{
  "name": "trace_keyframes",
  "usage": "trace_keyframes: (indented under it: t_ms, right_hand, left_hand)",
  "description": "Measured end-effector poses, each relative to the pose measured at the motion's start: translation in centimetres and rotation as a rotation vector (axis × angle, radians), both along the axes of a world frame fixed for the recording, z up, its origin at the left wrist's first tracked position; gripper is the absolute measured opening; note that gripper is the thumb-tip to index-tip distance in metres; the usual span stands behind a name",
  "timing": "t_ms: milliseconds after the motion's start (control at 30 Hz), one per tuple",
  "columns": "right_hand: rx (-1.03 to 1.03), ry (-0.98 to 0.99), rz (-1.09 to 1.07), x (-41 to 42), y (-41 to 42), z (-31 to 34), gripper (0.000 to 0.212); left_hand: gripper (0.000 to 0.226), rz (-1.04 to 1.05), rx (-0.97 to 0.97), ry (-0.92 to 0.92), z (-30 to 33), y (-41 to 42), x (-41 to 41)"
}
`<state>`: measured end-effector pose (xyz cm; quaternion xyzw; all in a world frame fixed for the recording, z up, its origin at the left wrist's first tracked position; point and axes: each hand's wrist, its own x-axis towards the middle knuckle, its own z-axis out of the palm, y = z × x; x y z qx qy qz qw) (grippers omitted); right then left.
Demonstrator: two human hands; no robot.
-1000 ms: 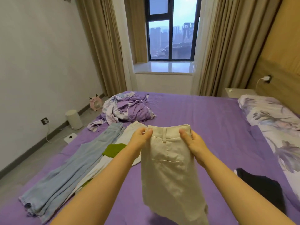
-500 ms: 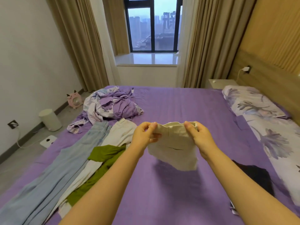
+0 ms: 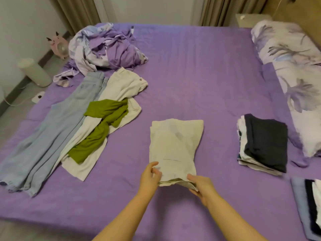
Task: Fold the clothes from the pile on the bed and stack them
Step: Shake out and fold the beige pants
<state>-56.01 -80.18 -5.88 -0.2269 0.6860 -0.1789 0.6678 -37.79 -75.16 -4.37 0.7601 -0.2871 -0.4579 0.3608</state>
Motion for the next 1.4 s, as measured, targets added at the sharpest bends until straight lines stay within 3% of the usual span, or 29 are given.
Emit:
trace_keyframes:
  t_ms: [67,200,333,533,700,900,967,1067,1233,1400]
  right_hand:
    - [-0.005,0.016,0.044,-0.3,1.6,-1.9,0.024]
    - [-0.039,-0.031,0.087,-0.4,3.5,-4.7,0.066]
    - [0.020,-0.028,0.154,-1.1,4.5,-7.3,0.097]
    - [-0.033,0.040,0.432,-3.1,7.1,-10.9,0.078]
    - [-0.143,0.196,0.504,-2.7,5.6,-12.6,0.090]
    - [-0.623,0.680,0.989,1.0,0.4,-13.9,0.072]
    - [-0.636,0.734,1.216,1.4,-0.1,-14.8,0.067]
    - [-0.500,0.785,1.470,0.9,-0.2,-16.1,0.066]
    - [-0.510,0.780,1.361,2.4,-2.3,-15.8,0.066]
    - [-0.644,0.841,1.349,5.1,-5.7,-16.1,0.077]
  left_hand:
    - [0.042,-0.039,0.039,0.012,-1.6,2.0,-0.4]
    - [0.075,-0.121,0.132,-0.096,-4.6,5.1,-0.9]
    - [0.078,-0.074,0.234,0.026,-7.5,6.8,-0.4]
    - [0.070,-0.117,0.470,0.204,-11.4,8.7,-0.5]
    - [0.036,-0.027,0.432,0.237,-13.8,6.9,-0.1]
    - [0.020,0.210,0.379,0.178,-15.5,0.5,2.4]
    - [0.020,0.205,0.428,0.148,-16.2,0.3,2.9]
    - [0.021,0.150,0.475,0.176,-16.7,1.7,3.4]
    - [0.024,0.119,0.457,0.284,-16.7,1.2,4.6]
    - [0.025,0.191,0.295,0.292,-16.7,-3.0,5.7]
